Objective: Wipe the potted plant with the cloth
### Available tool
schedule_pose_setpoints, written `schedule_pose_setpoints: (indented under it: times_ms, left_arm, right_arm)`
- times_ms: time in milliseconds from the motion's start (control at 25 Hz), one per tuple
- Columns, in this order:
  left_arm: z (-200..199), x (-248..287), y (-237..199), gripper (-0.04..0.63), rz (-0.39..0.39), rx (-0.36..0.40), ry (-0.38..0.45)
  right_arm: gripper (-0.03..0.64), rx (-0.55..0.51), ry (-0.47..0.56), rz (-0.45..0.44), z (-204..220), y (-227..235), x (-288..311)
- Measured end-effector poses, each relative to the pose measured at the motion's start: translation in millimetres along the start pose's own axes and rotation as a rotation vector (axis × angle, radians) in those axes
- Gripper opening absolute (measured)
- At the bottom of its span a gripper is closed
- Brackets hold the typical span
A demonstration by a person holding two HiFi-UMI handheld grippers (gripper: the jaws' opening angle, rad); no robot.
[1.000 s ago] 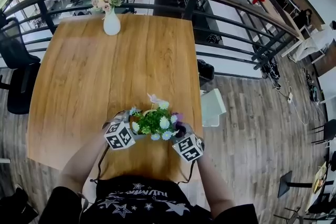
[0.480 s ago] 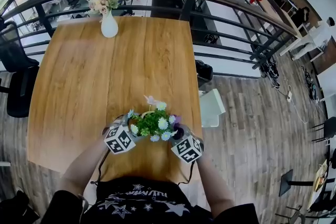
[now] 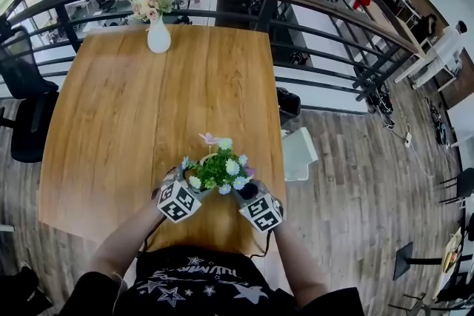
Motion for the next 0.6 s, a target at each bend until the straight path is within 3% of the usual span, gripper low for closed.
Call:
schedule_pose_setpoints:
  times_ms: [280, 600]
  left_arm:
    - [-3, -1, 8, 0.38, -0.072, -0.059, -0.007]
    - [-4, -1, 15, 0.375, -0.1, -0.098, 0.0]
  right_arm:
    - [0.085, 0.045, 0.013, -0.004, -5, -19, -6]
    - [0.086, 0.061, 0.041, -0.005, -10, -33, -7]
Point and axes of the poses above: the fingertips, and each gripper's own axes: x forward along the fingers, y to its right, z out of its underside, the point moved 4 cm from there along -x, backward along the fingers, and after that the axes turned 6 degrees about z, right-handed, at the moved point
